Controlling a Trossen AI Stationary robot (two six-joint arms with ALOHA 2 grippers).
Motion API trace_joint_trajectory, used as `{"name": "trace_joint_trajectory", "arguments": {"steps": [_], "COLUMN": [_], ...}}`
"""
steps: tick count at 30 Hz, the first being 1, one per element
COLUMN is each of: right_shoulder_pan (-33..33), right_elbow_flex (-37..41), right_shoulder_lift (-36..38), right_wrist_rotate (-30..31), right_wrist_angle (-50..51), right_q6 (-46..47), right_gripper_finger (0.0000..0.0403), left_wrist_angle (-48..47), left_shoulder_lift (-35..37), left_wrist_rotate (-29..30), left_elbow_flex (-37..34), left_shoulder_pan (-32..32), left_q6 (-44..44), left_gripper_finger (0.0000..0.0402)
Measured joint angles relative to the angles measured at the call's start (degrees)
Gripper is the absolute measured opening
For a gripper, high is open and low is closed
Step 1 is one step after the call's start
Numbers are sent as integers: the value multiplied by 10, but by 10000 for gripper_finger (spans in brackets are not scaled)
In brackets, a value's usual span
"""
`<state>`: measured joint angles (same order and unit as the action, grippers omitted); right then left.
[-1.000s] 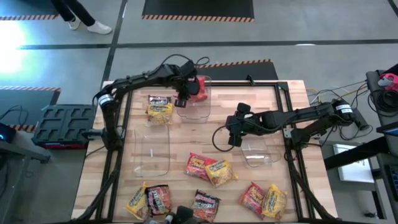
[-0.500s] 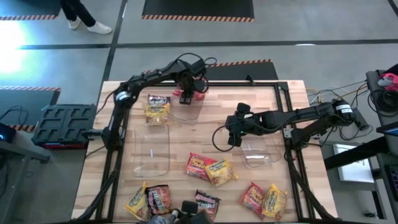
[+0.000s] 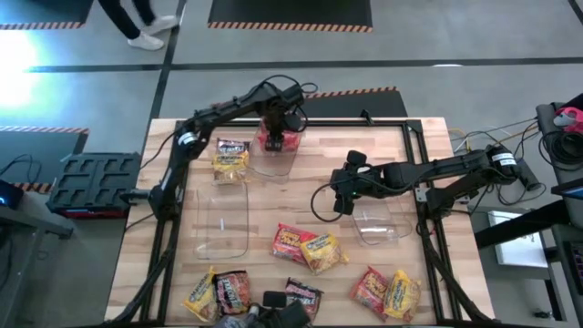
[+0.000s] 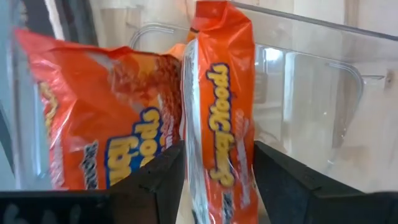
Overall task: Sort Maruchan noodles
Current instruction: Put the top orange pack noodle into the top transparent bin, then put the top right yellow pack noodle into the bottom left transparent bin
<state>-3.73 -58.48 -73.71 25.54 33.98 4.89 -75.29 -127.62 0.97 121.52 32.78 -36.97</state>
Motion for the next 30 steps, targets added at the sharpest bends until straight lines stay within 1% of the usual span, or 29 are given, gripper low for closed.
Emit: {"name": "trace_joint_trajectory", "arguments": {"steps": [5,7,11,14,16,19,21,25,27,30], "right_shoulder_pan": [0,0,0,0,0,0,0,0,0,0], "right_elbow_flex": [0,0,0,0,0,0,0,0,0,0], "right_shoulder_lift": [0,0,0,0,0,0,0,0,0,0], "right_wrist_rotate": [0,0,0,0,0,0,0,0,0,0], "right_wrist_angle": [0,0,0,0,0,0,-1,-1,-1,-1], "right_q6": [0,0,0,0,0,0,0,0,0,0], "right_gripper_finger": [208,208,208,208,208,208,208,208,208,208], "left_wrist_angle": [-7,-5,-3,-25,-54,-98,-121,-141,-135,-99], "left_shoulder_lift": [21,31,40,43,47,59,69,104,137,207], "left_wrist_rotate": [1,10,27,29,23,-17,-38,-40,-32,-15], "left_elbow_flex": [7,15,45,76,93,100,91,47,6,-88], "left_shoulder_pan": [3,6,13,14,11,9,6,-8,-19,-38], "left_q6": [0,0,6,19,28,64,92,138,159,200], "left_gripper_finger": [167,167,167,167,168,168,168,168,168,168]}}
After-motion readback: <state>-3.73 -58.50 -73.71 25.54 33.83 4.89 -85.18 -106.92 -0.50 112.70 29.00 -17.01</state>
